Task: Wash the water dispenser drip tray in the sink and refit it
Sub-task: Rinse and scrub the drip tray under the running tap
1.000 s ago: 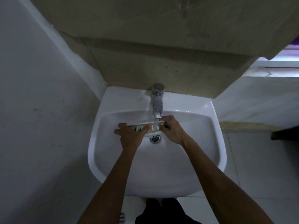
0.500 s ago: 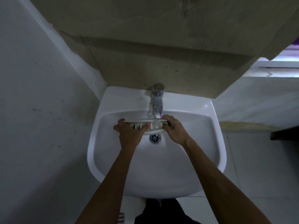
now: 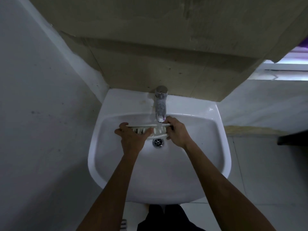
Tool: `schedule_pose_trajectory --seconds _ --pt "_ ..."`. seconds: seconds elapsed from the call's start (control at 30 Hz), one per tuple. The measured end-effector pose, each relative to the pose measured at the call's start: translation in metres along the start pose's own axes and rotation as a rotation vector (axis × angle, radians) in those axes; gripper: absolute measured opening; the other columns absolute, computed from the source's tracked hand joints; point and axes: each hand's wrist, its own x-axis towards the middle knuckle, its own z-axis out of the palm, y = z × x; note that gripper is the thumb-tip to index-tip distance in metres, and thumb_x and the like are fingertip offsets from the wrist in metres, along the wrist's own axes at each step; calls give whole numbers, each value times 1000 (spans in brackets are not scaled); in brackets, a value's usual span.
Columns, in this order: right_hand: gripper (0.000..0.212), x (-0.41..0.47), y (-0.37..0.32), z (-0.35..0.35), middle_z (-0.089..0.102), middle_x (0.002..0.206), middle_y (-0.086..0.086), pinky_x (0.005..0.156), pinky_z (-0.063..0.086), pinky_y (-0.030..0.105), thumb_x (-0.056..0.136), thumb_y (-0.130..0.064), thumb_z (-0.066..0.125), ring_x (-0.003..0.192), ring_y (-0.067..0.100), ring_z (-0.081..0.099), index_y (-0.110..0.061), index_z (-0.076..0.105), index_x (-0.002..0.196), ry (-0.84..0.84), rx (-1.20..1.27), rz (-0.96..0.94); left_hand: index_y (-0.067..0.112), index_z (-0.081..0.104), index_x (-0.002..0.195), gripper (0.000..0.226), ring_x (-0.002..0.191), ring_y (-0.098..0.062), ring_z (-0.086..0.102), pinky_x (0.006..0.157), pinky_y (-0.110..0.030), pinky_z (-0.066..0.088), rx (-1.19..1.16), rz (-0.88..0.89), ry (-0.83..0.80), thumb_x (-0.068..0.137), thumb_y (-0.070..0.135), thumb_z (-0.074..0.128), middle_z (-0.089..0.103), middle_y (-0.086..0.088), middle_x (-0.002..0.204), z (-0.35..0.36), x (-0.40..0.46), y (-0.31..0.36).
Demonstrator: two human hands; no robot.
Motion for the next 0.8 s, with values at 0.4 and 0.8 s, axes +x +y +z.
schedule_pose_trajectory --seconds 0.4,0.8 --pt "34 -9 -3 1 62 109 13 75 61 31 92 13 53 89 21 67 1 60 123 -143 619 255 12 26 141 112 117 -43 46 94 -55 45 196 21 43 57 62 81 30 -15 136 -8 16 -10" --pt "23 -1 0 5 63 113 24 83 61 44 95 -4 60 102 38 65 -2 59 119 -135 499 128 15 66 79 57 70 -32 65 78 -43 44 834 650 -29 83 64 37 69 -11 70 5 17 -10"
